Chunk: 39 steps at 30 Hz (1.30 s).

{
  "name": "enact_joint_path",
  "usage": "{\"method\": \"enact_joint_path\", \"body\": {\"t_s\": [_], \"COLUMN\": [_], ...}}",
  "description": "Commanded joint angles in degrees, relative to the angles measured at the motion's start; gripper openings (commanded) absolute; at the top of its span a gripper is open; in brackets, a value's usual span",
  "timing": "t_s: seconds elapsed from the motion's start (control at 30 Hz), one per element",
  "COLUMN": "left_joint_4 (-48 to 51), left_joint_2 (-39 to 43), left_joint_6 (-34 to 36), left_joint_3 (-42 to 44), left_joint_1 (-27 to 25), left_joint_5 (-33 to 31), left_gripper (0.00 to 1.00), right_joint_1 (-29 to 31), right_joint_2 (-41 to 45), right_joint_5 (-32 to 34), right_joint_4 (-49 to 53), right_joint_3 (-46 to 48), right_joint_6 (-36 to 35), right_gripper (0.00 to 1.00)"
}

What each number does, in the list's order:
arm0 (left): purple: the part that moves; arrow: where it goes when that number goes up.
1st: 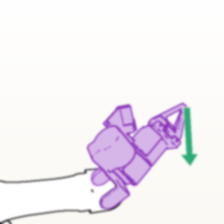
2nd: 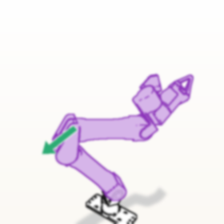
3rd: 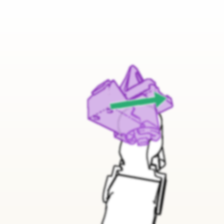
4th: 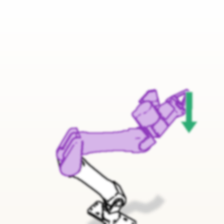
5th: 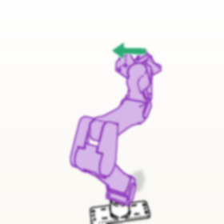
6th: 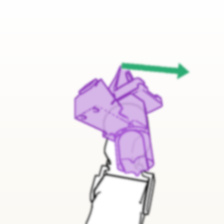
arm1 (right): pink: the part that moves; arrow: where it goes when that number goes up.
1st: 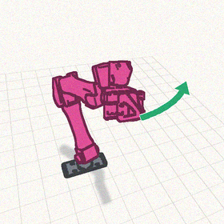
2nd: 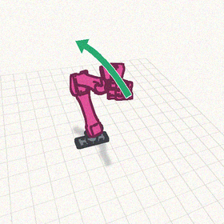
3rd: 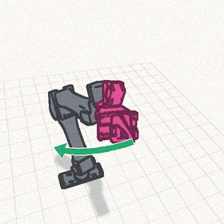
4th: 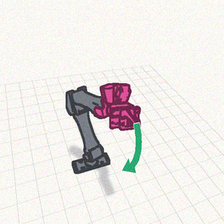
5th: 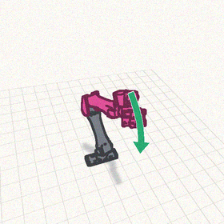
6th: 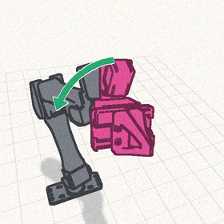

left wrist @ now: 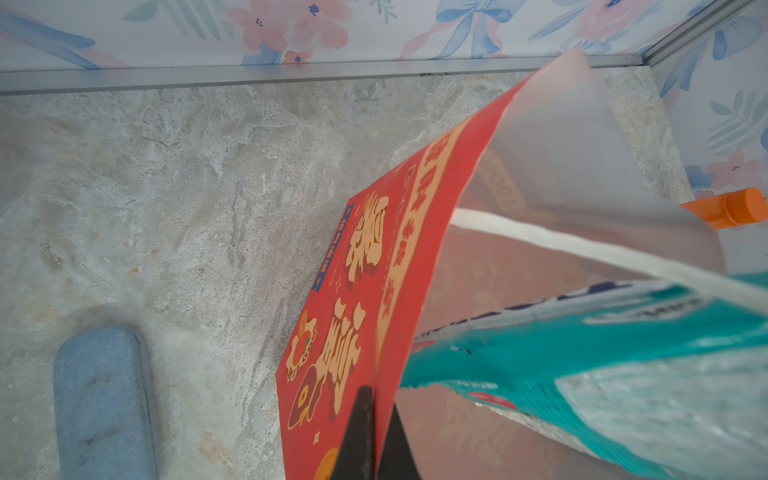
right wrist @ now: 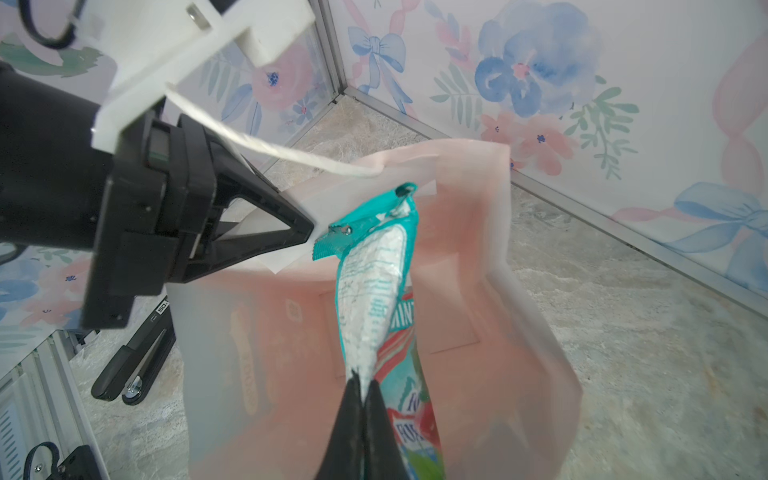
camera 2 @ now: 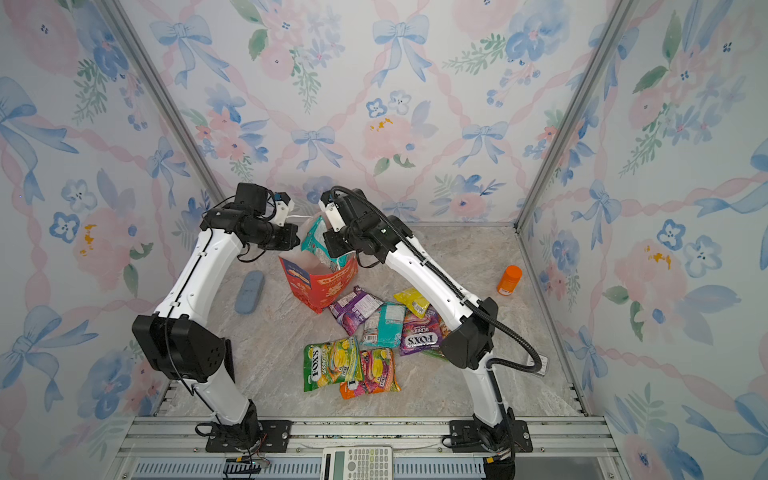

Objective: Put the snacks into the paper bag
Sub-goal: 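Lower the teal packet into the bag and open the right gripper, then withdraw the right gripper from the bag back toward the snack pile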

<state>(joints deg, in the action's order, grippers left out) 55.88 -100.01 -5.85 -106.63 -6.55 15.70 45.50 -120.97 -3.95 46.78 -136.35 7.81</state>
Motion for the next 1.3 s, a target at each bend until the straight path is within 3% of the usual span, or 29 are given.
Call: {"method": "enact_joint_path", "body": {"t_s": [0.0, 0.7, 0.8, 0.87, 0.97, 1.03, 1.27], "left_joint_4": [0.81, 0.72, 0.72, 0.72, 0.72, 0.72, 0.72], "left_joint_2": [0.07, 0.04, -0.21, -0.34, -0.46, -0.46, -0.79], "left_joint_6": [-0.43, -0.31, -0.22, -0.22, -0.22, -0.22, -0.22], "left_joint_3": [-0.95, -0.60, -0.51, -0.44, -0.38, -0.26, 0.19], "left_joint_1": [0.40, 0.39, 0.39, 0.41, 0.40, 0.39, 0.70], "left_joint_5": [0.59, 1.08, 1.03, 0.92, 0.73, 0.56, -0.32], "left_gripper": [0.00, 0.00, 0.00, 0.00, 0.00, 0.00, 0.00], "right_joint_1": [0.56, -1.40, -2.27, -2.78, -2.96, -2.88, -2.95], "right_joint_2": [-1.34, -10.75, -12.24, -12.06, -8.92, -6.13, 5.33], "right_joint_5": [-1.41, -3.59, -3.99, -4.63, -4.59, -4.59, -1.25], "right_joint_4": [1.29, 0.66, 1.00, 0.89, -1.98, -4.46, -8.88], "right_joint_3": [-3.58, -12.97, -16.62, -18.92, -18.11, -16.13, -5.67], "right_joint_6": [-1.39, 2.18, 3.41, 4.22, 4.56, 4.73, 4.31], "right_gripper": [0.00, 0.02, 0.30, 0.55, 0.79, 0.87, 0.92]}}
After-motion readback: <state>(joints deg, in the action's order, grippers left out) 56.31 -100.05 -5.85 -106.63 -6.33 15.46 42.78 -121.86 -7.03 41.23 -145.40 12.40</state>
